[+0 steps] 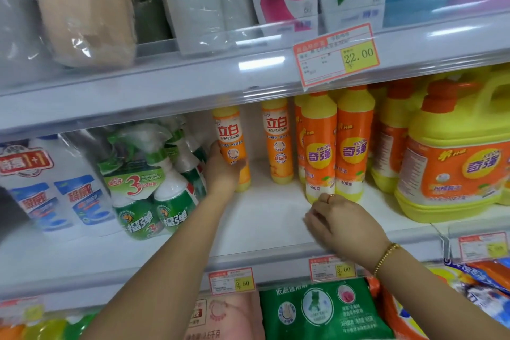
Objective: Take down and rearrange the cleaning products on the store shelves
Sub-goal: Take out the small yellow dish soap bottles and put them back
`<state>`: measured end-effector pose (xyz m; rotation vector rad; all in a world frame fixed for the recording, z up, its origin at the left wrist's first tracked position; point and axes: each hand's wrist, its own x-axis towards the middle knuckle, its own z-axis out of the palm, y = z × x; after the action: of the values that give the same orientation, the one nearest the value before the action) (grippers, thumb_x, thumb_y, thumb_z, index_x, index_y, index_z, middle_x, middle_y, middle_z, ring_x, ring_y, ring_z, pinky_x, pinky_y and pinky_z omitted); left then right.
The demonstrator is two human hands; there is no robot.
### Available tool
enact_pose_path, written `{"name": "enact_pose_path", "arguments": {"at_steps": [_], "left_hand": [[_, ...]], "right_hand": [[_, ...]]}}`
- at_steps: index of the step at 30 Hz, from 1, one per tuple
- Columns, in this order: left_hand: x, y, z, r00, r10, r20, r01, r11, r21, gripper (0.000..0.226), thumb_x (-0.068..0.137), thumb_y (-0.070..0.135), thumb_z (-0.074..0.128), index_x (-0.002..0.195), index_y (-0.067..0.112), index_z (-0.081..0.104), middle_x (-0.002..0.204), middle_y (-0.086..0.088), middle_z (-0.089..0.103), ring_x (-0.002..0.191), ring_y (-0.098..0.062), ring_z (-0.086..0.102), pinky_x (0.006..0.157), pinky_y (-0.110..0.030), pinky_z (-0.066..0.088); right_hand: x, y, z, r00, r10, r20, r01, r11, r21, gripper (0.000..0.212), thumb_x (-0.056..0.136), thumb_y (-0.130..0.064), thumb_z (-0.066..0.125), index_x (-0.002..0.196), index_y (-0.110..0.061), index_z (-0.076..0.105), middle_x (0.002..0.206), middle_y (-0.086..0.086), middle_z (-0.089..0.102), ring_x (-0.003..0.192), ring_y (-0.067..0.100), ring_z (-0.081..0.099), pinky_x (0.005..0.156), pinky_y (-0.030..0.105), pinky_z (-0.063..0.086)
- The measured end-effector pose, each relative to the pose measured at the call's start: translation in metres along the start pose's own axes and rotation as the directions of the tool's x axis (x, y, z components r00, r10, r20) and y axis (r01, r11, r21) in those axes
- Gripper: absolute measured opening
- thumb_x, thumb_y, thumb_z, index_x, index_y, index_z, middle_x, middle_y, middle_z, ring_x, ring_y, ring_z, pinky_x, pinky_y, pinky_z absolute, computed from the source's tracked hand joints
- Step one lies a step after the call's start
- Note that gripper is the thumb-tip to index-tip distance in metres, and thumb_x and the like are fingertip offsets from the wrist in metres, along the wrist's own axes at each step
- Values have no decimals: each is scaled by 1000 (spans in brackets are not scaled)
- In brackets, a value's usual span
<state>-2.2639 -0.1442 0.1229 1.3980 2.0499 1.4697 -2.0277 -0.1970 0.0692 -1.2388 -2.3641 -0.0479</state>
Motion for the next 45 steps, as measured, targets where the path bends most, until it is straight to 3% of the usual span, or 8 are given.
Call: {"name": "enact_pose_path", "arguments": {"at_steps": [6, 9, 15, 20, 30, 35, 40, 45], "left_hand": [[-8, 4, -1, 999, -25, -37, 26, 999, 43, 53, 79, 21, 75, 123, 5, 49, 124, -12, 60, 112, -32, 58, 86, -30, 43], [-41, 15, 6, 932, 236, -276, -226, 972, 70, 46, 77, 15, 70, 117, -2, 55, 112, -17, 61, 102, -32, 59, 87, -36, 47], [-31, 55, 46, 977, 172, 129, -161, 982, -95, 40, 79, 16, 70, 116, 12, 55, 114, -3, 64, 102, -19, 62, 87, -35, 52], [3, 58, 58, 974, 68, 215, -35, 987, -154, 55, 79, 23, 75, 127, 11, 51, 124, -8, 63, 111, -25, 62, 95, -43, 51], [-71, 37, 12, 977, 98, 191, -45, 964, -264, 61, 59, 4, 86, 114, 3, 60, 109, -9, 68, 104, -28, 64, 89, -33, 50], [-134, 42, -26, 952, 251, 172, -180, 920, -349, 56, 70, -6, 79, 105, 31, 52, 98, 21, 59, 86, 15, 57, 72, -1, 41], [-174, 63, -60, 932, 334, 139, -275, 904, -327, 63, 72, 6, 81, 103, 50, 49, 98, 32, 59, 92, 22, 53, 74, 0, 38], [-205, 94, -89, 952, 275, 136, -180, 861, -476, 52, 67, 13, 85, 109, 27, 57, 101, 20, 65, 92, 5, 63, 78, -12, 52]], "right_hand": [[-1, -2, -1, 1000, 22, -21, -22, 1000, 7, 45, 88, -46, 28, 82, -18, 62, 80, -1, 54, 76, 19, 54, 61, 29, 36], [-1, -2, 0, 999, 24, -32, -24, 1000, 16, 37, 91, -43, 36, 85, -17, 62, 84, -1, 55, 79, 19, 54, 63, 28, 35], [-3, -2, -3, 998, 31, -60, -29, 999, 46, 33, 92, -40, 42, 86, -15, 63, 85, 1, 57, 80, 21, 55, 62, 27, 32], [0, -5, -5, 996, 51, -67, -45, 995, 92, 31, 94, -40, 44, 95, -16, 64, 90, 1, 59, 85, 19, 54, 65, 26, 32], [-12, -12, -23, 989, 142, 47, -149, 955, 258, 23, 90, -37, 54, 97, -17, 63, 88, -3, 56, 85, 15, 51, 68, 25, 33], [-47, -29, -45, 988, 154, 12, -151, 946, 286, 26, 90, -29, 59, 112, -16, 61, 108, 0, 60, 103, 16, 55, 83, 25, 40], [-69, -51, -83, 992, 121, -26, -110, 959, 262, 31, 91, -32, 57, 120, -21, 56, 114, -2, 58, 108, 12, 54, 88, 23, 42], [-90, -86, -120, 986, 113, -126, -54, 916, 396, 66, 79, -32, 72, 133, -34, 35, 124, -12, 42, 107, 2, 42, 87, 14, 38]]}}
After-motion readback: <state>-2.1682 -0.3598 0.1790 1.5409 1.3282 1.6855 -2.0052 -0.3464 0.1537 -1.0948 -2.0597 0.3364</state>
